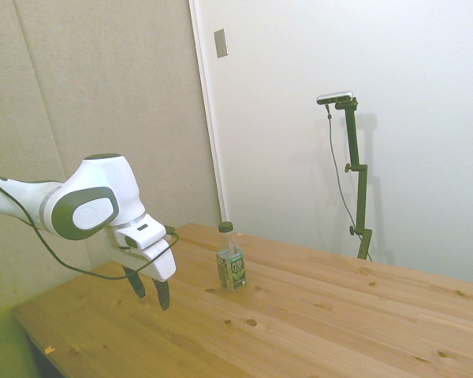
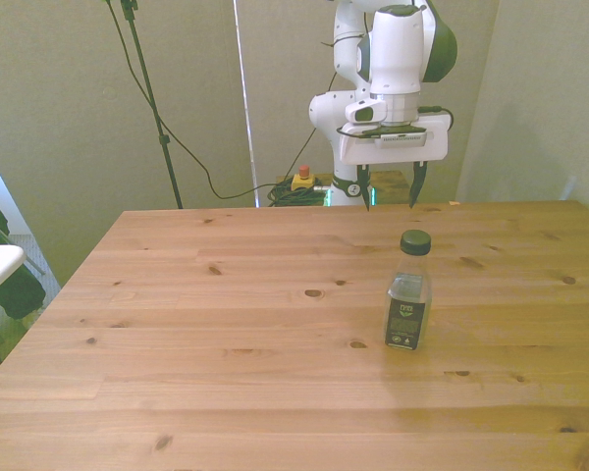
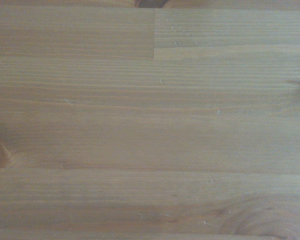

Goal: Knock down the bottle

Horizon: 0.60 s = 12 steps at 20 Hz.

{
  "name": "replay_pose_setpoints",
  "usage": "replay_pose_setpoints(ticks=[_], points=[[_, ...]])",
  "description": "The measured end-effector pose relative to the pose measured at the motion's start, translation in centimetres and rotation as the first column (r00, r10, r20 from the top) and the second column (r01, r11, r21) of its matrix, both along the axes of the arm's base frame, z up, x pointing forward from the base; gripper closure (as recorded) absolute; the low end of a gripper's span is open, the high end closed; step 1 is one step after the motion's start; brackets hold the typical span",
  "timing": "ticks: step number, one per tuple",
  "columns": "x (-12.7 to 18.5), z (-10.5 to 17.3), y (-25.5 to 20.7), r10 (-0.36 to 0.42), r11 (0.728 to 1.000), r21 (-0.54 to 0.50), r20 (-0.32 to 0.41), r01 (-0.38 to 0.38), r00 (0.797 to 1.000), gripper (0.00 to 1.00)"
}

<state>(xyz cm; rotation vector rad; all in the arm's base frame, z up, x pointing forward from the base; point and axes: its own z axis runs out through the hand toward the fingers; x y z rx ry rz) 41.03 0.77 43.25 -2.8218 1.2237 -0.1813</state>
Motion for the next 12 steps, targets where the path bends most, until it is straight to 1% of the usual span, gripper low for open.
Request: replay_pose_setpoints(ticks=[1,2,4,6,9,12], points=[[0.0,0.0,0.0,0.000,1.000,0.000,-0.001,0.000,1.000,0.00],[-0.1,-0.2,-0.1,-0.001,1.000,-0.002,-0.004,0.000,1.000,1.00],[0.0,0.0,0.1,-0.002,1.000,-0.007,0.005,0.002,1.000,1.00],[0.2,0.8,0.8,-0.009,1.000,-0.011,0.022,0.009,1.000,1.00],[1.2,3.5,2.3,-0.024,0.999,-0.029,0.063,0.026,0.998,1.00],[2.9,6.3,3.0,-0.056,0.997,-0.051,0.114,0.062,0.992,1.00]])
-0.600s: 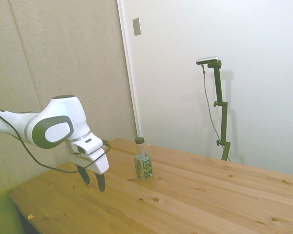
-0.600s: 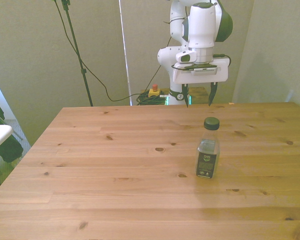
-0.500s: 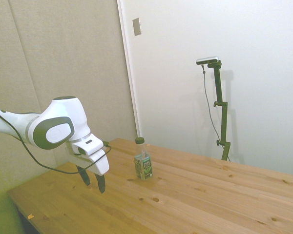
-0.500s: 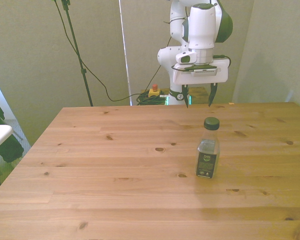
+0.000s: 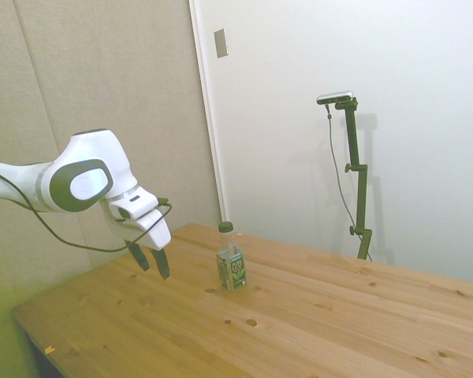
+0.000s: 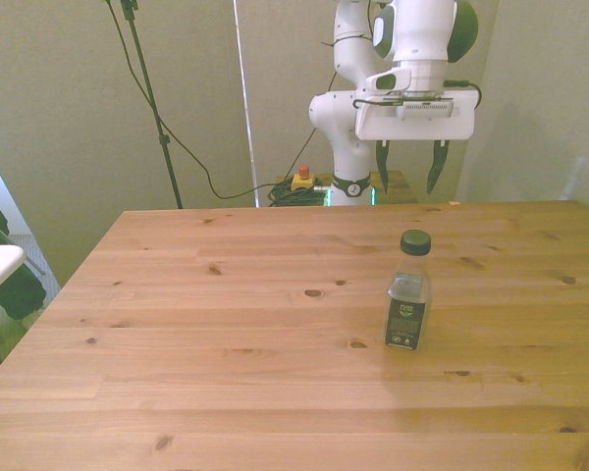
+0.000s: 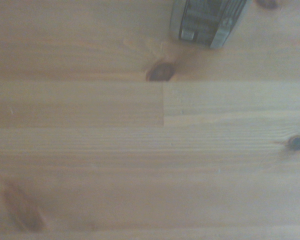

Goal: Knock down the bottle

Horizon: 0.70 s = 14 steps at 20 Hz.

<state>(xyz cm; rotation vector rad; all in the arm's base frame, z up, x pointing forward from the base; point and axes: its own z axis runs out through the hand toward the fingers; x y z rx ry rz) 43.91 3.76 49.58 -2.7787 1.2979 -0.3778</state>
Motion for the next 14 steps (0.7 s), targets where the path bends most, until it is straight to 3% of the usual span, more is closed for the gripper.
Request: replay_pose_setpoints(ticks=[14], points=[[13.4,0.8,-3.6,-0.156,0.987,-0.033,0.056,0.158,0.986,1.00]])
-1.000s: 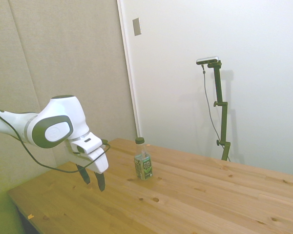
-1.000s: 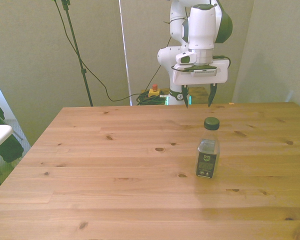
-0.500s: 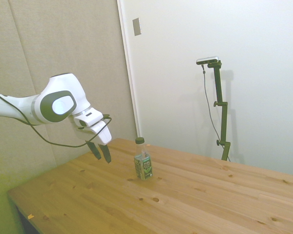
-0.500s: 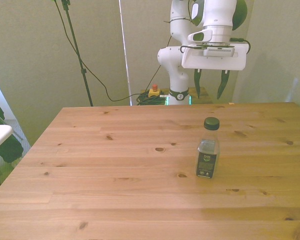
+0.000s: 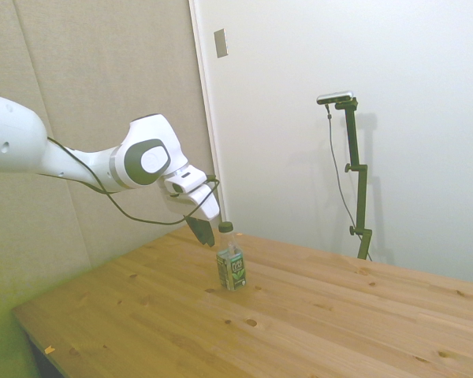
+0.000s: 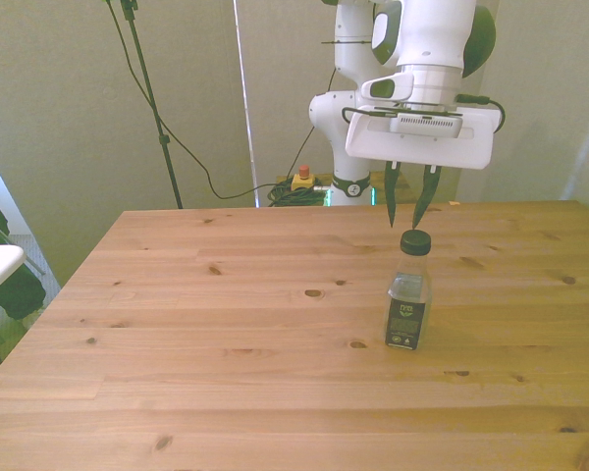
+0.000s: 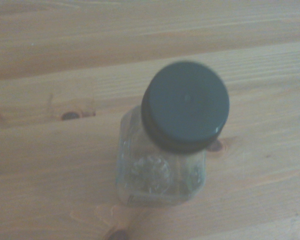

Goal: Knock down the bottle

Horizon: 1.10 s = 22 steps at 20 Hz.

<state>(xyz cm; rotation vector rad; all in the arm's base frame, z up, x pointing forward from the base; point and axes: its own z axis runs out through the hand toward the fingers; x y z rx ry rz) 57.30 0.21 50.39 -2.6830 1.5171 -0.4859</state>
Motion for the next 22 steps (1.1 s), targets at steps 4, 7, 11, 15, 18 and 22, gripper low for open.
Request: replay_pose_setpoints(ticks=[4,7,11,15,18,22], points=[[2.1,-0.8,0.2,-0.016,1.000,0.006,0.004,0.016,1.000,1.00],[3.3,-0.9,1.0,-0.028,1.000,0.007,0.014,0.027,1.000,1.00],[5.5,-0.3,1.0,-0.058,0.998,0.009,0.045,0.058,0.997,1.00],[8.4,-0.8,0.0,-0.104,0.995,-0.001,0.066,0.105,0.992,1.00],[10.7,-2.3,-1.1,-0.137,0.990,-0.008,0.067,0.138,0.988,1.00],[13.0,-3.2,-2.4,-0.170,0.985,-0.013,0.086,0.171,0.982,1.00]])
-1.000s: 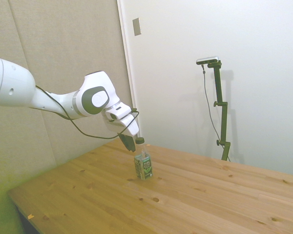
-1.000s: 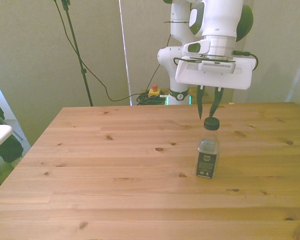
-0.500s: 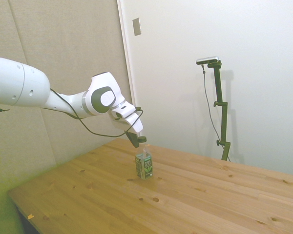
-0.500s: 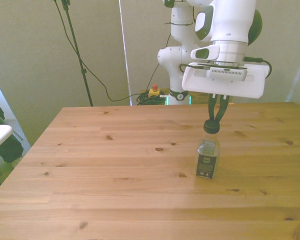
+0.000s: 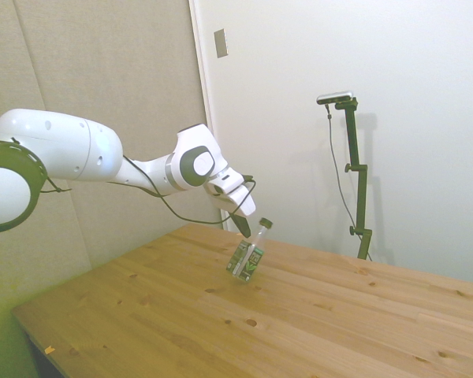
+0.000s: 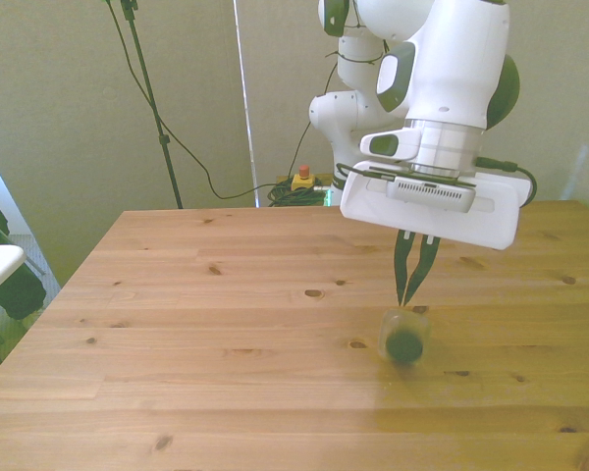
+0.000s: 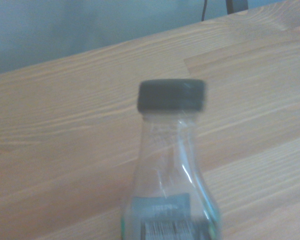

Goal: Knock down the bottle

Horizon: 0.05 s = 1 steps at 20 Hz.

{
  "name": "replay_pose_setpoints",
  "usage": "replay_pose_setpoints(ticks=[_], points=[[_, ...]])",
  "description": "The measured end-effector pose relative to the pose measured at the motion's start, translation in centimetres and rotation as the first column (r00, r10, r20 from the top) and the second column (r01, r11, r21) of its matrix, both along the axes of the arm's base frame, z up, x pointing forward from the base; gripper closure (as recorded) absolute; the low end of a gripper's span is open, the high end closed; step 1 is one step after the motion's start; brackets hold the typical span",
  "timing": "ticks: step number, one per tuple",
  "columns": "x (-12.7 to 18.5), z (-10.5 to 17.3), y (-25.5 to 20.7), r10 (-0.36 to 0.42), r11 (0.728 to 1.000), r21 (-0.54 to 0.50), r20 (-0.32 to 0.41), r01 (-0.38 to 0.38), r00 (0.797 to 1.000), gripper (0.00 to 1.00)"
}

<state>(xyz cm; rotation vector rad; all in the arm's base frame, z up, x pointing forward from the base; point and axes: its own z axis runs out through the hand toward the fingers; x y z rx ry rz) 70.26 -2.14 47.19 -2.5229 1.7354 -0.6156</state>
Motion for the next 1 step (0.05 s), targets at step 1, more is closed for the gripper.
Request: replay_pose_setpoints(ticks=[1], points=[[0.34,0.02,-0.15,-0.005,1.000,-0.001,0.006,0.005,1.000,1.00]])
